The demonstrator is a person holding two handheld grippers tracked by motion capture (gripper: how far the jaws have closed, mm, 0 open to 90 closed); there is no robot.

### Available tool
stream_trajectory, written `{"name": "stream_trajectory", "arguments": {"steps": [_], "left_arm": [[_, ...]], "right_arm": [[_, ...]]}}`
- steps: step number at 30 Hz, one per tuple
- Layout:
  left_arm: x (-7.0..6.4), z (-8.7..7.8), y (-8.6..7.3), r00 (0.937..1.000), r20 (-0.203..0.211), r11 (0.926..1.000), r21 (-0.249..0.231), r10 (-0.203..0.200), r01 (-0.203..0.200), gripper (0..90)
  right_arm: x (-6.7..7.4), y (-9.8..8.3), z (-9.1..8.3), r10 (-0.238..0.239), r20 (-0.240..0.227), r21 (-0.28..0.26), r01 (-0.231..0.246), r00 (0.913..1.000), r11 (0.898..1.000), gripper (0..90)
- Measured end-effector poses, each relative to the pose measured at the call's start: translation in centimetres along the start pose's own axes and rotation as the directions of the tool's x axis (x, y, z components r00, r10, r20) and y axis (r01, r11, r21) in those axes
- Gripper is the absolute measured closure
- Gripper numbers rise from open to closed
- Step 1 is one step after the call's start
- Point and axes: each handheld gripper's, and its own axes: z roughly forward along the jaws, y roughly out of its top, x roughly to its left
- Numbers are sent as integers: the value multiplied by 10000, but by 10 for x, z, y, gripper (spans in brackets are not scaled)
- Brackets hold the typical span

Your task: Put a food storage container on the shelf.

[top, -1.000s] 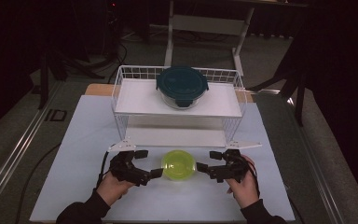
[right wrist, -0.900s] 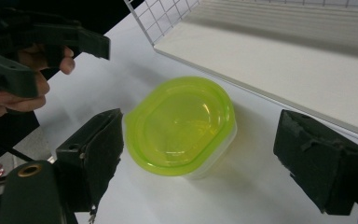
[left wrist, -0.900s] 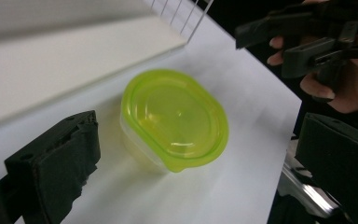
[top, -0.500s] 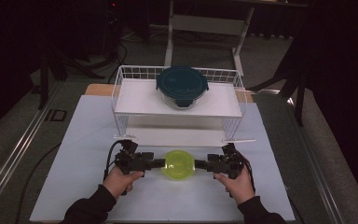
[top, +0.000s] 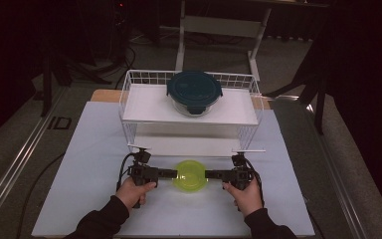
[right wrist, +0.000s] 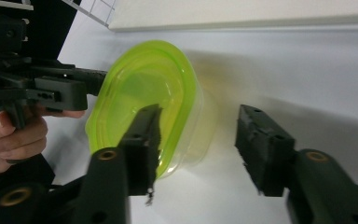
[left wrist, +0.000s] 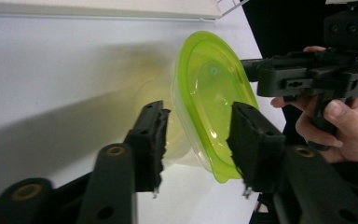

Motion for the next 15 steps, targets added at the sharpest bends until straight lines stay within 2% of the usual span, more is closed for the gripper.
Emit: {"name": "stream_trajectory", "arguments": {"steps": [2,5,6,9,11,15], "left_arm": [[1,2,0,10000,60,9999,151,-32,31,593],[2,4,-1,9998,130,9997,184,-168,166,623],[2,5,-1,9997,132,9995,240,-216,213,663],[2,6,-2,9995,229,9995,239,-227,221,713],[0,8,-1,9996,247,9990,406,-169,159,727],[0,8,-2,9995,226,9983,556,-213,200,752]], "right_arm": [[-2,-1,1,210,-71,14,-210,9998,9998,587],[-4,0,2,437,-278,18,-437,9987,9990,625],[-3,0,2,465,-360,53,-463,9983,9989,650],[-1,1,3,537,-549,296,-521,9970,9982,695],[0,0,5,562,-594,547,-530,9966,9971,734],[2,-2,7,661,-862,813,-591,9941,9949,756]]}}
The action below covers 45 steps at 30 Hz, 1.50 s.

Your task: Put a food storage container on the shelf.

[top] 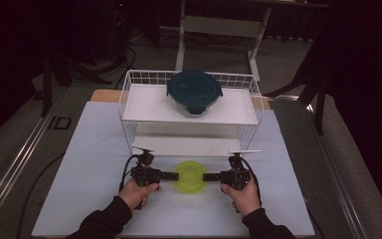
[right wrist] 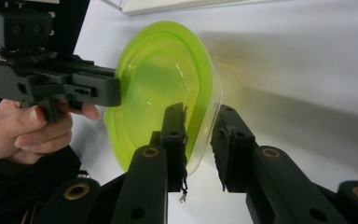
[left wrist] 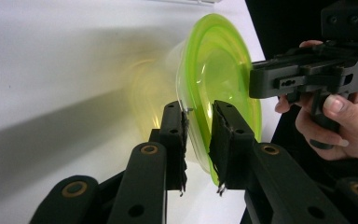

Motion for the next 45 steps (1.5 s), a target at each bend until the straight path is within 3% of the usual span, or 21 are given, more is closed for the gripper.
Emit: {"name": "stream_trajectory", "arguments": {"steps": [3,7,11,14,19,31,37,45], "left_arm": [[0,-1,-1,10000,25,10000,79,6,-6,764],[0,-3,-3,10000,78,10000,94,24,-25,779],[-9,-1,-7,9993,-359,9999,93,50,-47,805],[-15,0,-6,9991,-410,10000,-77,-44,41,805],[-22,-7,-3,9996,-228,9997,-196,150,-155,809],[-52,-38,13,9952,-249,9947,-380,942,-951,810],[-76,-62,27,9889,-319,9880,-491,1450,-1464,809],[-104,-88,42,9832,-296,9787,-954,1799,-1819,810]], "right_arm": [[0,-2,0,106,-258,41,-105,9996,9999,770],[3,-4,-1,-26,-244,20,27,9997,10000,781],[12,-7,-6,-283,132,-301,286,9995,9991,812],[18,-6,-10,-633,627,-519,666,9960,9964,812],[22,-4,-17,-736,536,-624,769,9959,9951,813],[54,7,-36,-1298,391,-763,1325,9908,9882,812],[78,16,-52,-1574,280,-1019,1594,9871,9819,812],[108,32,-75,-1899,162,-1437,1902,9817,9712,812]]}}
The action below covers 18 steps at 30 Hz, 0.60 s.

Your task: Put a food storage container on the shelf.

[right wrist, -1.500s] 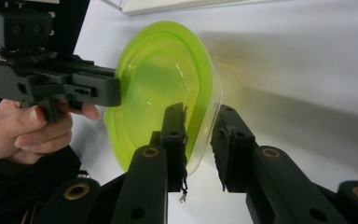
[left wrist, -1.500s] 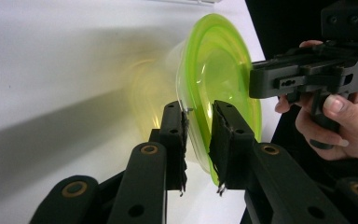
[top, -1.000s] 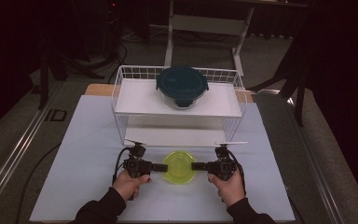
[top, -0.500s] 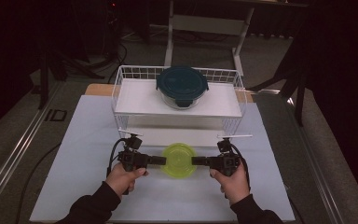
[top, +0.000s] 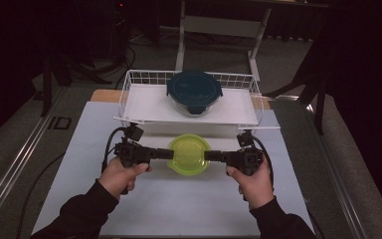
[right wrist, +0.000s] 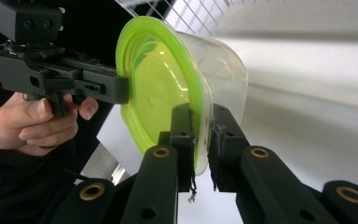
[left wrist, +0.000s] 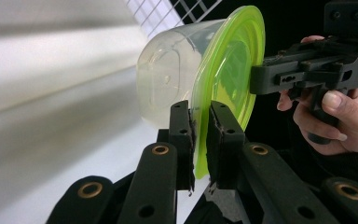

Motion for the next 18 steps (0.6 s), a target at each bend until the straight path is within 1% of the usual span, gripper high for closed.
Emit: {"name": "stream_trajectory", "arguments": {"steps": [3,4,5,7,8,9,10,13,14,15,16,17,18], "left_arm": [[-8,-8,8,9999,19,9997,-180,160,-160,811],[-12,-12,12,9996,-7,9993,-265,275,-275,811],[-12,-12,12,9996,-7,9993,-265,275,-275,810],[-20,-19,20,9990,-31,9983,-379,435,-436,810],[-22,-21,22,9987,-62,9979,-403,510,-512,810],[-26,-24,26,9982,-106,9972,-451,595,-599,810],[-33,-29,34,9970,-186,9956,-531,757,-766,812],[-39,-33,42,9962,-263,9946,-612,829,-844,812],[-44,-36,50,9951,-391,9933,-678,911,-936,813],[-46,-37,53,9947,-458,9928,-727,917,-949,814],[-46,-37,53,9947,-458,9928,-727,917,-949,814],[-48,-39,57,9940,-495,9918,-774,976,-1013,814],[-50,-42,63,9943,-499,9911,-888,947,-989,814]], "right_arm": [[9,9,-7,-126,-14,-140,126,9999,9998,812],[12,12,-9,-159,-41,-190,158,9999,9997,812],[12,12,-9,-159,-41,-190,158,9999,9997,812],[18,19,-14,-279,-86,-347,276,9996,9990,812],[24,25,-19,-383,-122,-455,377,9992,9983,812],[24,25,-19,-383,-122,-455,377,9992,9983,812],[29,32,-24,-535,-141,-648,525,9985,9965,812],[32,38,-28,-556,-207,-768,539,9982,9956,813],[35,46,-31,-620,-173,-871,603,9979,9944,812],[36,50,-32,-624,-170,-894,607,9979,9941,813],[36,50,-32,-624,-170,-894,607,9979,9941,813],[37,54,-33,-639,-163,-923,621,9978,9938,812],[39,62,-35,-645,-225,-914,622,9977,9939,812]]}}
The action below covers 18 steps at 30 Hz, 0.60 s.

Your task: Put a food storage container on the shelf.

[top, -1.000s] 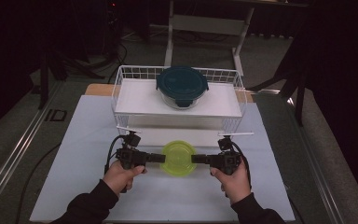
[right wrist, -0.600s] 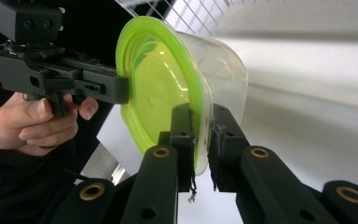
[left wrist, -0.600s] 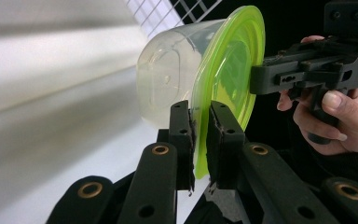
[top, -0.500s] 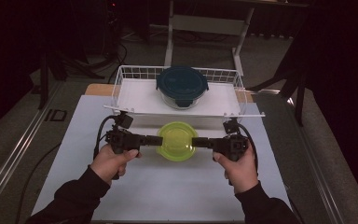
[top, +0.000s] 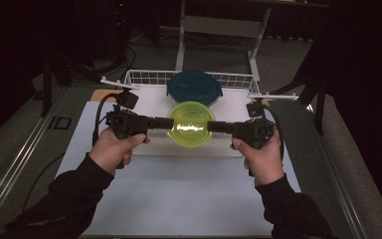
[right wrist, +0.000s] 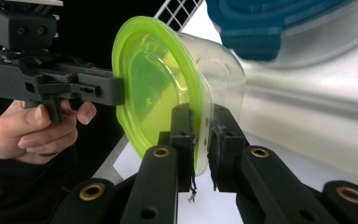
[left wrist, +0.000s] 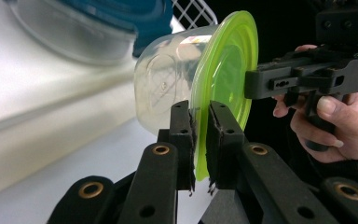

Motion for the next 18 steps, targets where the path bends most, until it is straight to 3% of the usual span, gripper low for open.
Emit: {"name": "stream_trajectory", "arguments": {"steps": [11,18], "left_arm": [[-8,-5,40,9993,-310,9987,-443,223,-237,815],[-3,3,61,9989,-444,9980,-610,118,-145,817]], "right_arm": [[7,43,-5,-138,428,-324,152,9990,9994,807],[2,65,-5,40,755,-505,-2,9971,9987,805]]}}
